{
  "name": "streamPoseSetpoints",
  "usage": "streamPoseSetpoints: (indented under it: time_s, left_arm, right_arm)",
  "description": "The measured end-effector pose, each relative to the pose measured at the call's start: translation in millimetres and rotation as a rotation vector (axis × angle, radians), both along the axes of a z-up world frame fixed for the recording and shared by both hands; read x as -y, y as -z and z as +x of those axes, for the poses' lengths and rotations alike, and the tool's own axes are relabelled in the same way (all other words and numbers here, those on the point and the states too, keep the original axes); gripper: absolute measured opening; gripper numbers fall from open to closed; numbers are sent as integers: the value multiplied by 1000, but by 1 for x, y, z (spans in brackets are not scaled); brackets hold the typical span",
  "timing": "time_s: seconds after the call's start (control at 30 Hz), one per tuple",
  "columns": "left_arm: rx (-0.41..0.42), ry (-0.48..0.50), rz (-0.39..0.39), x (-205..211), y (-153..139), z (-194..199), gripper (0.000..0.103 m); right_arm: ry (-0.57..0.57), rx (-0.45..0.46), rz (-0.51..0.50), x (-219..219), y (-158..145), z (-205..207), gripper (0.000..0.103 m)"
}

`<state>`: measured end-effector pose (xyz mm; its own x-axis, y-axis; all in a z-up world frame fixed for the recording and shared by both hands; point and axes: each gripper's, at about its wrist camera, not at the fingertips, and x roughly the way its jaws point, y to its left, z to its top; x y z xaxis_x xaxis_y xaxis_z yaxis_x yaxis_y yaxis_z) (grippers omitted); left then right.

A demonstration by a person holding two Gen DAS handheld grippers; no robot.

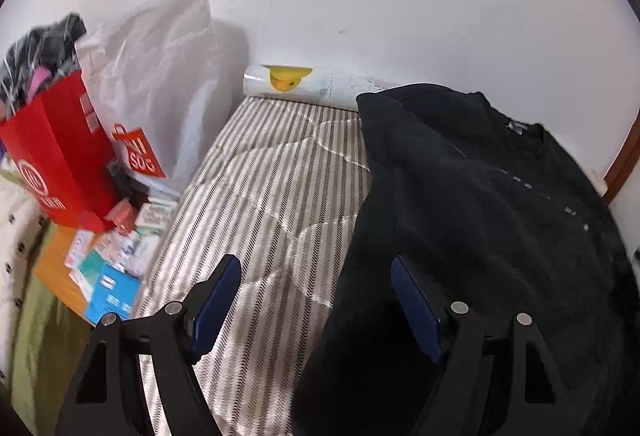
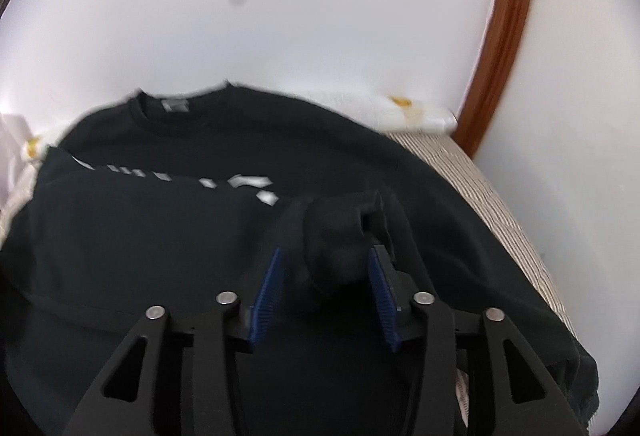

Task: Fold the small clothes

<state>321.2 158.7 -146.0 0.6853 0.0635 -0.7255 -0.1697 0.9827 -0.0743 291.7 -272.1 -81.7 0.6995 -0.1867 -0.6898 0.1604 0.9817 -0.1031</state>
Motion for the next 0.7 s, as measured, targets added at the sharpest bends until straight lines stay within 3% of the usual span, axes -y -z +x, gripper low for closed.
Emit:
streamPoseSetpoints:
  time_s: [0.07, 0.2, 0.33, 0.5, 0.63, 0.7]
  left_arm:
    - [1, 11, 35, 3, -3, -2, 76]
    - [-10, 55, 22, 6, -11, -16, 76]
    - [-65, 95, 184, 14, 4, -28, 74]
    - [-54, 179, 92, 12, 14, -22, 74]
    - [-32, 178, 173, 21, 20, -9, 66]
    - [-10, 170, 159, 18, 21, -8, 58]
  right_arm:
    - [-87, 17, -8, -29, -13, 8, 55]
    - [-276, -3, 18, -97, -21, 41, 56]
    - [-407, 12, 45, -160, -22, 65, 56]
    - [-510, -26, 94, -214, 3, 100, 56]
    - [-561, -62, 104, -245, 18, 125, 56]
    - [-587, -69, 110, -259, 21, 141, 56]
